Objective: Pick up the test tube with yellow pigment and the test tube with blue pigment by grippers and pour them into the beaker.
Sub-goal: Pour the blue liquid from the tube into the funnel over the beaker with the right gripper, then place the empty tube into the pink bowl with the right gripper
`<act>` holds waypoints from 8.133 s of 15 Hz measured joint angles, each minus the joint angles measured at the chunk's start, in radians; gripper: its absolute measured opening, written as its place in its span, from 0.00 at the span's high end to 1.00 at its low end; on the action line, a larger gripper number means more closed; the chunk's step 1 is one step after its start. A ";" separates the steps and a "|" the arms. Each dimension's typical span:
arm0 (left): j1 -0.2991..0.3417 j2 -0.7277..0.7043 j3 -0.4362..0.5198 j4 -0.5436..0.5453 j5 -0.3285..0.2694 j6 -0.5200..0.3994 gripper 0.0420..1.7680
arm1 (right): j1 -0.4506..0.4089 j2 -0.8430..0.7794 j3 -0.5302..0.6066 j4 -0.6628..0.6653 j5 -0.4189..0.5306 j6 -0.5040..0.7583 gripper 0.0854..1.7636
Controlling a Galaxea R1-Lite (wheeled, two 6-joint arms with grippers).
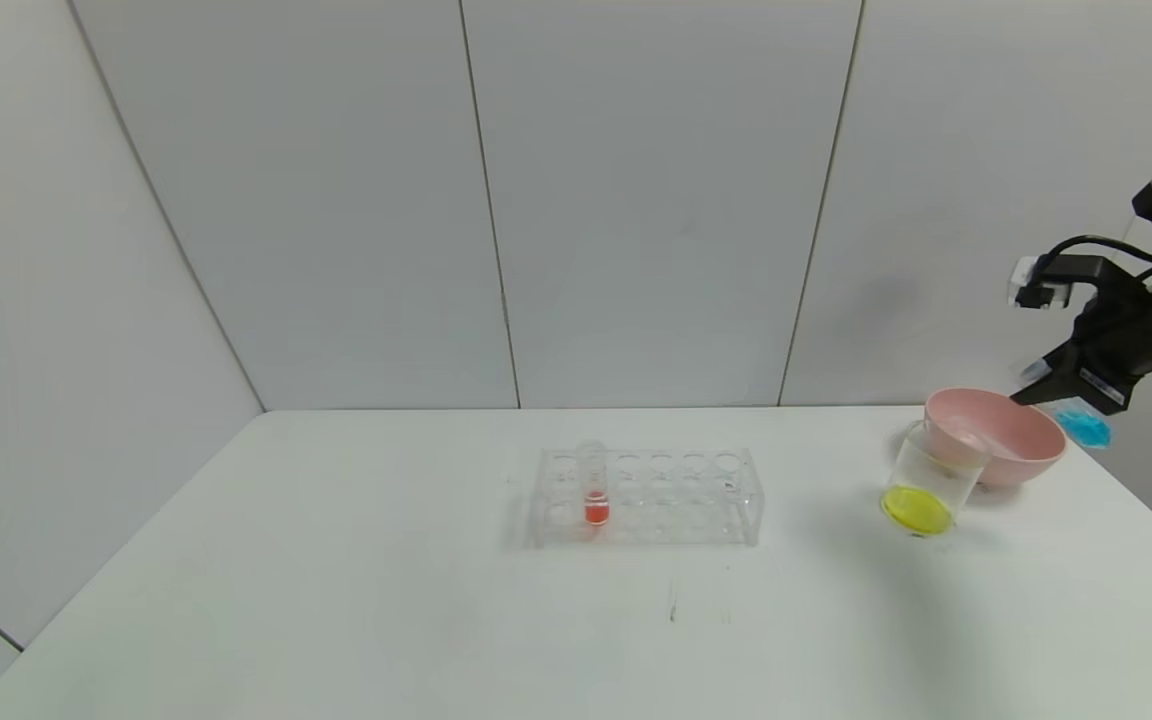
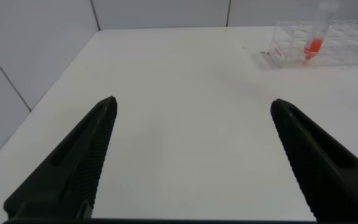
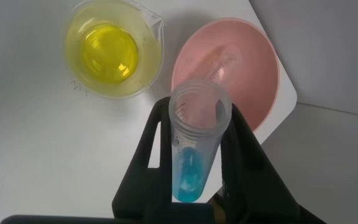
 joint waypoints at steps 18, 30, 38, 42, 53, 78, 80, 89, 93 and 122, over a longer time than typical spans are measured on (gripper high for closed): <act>0.000 0.000 0.000 0.000 0.000 0.000 0.00 | 0.144 0.027 -0.001 0.121 -0.322 -0.036 0.75; 0.000 0.000 0.000 0.000 0.000 0.000 0.00 | 0.218 0.062 -0.004 0.133 -0.552 -0.041 0.75; 0.000 0.000 0.000 0.000 0.000 0.000 0.00 | 0.264 0.085 -0.004 0.123 -0.703 -0.064 0.75; 0.000 0.000 0.000 0.000 0.000 0.000 0.00 | 0.295 0.089 -0.004 0.122 -0.784 -0.080 0.75; 0.000 0.000 0.000 0.000 0.000 0.000 0.00 | 0.361 0.101 -0.004 0.135 -0.904 -0.109 0.75; 0.000 0.000 0.000 0.000 0.000 0.000 0.00 | 0.266 -0.231 0.770 -1.268 -0.118 0.980 0.75; 0.000 0.000 0.000 0.000 0.000 0.000 0.00 | 0.263 -0.263 0.889 -1.419 -0.119 0.998 0.75; 0.000 0.000 0.000 0.000 0.000 0.000 0.00 | 0.165 -0.305 1.144 -1.690 -0.115 1.010 0.75; 0.000 0.000 0.000 0.000 0.000 0.000 0.00 | 0.057 -0.218 1.022 -1.679 -0.110 1.010 0.75; 0.000 0.000 0.000 0.000 0.000 0.000 0.00 | 0.027 0.180 0.609 -1.629 -0.148 1.004 0.22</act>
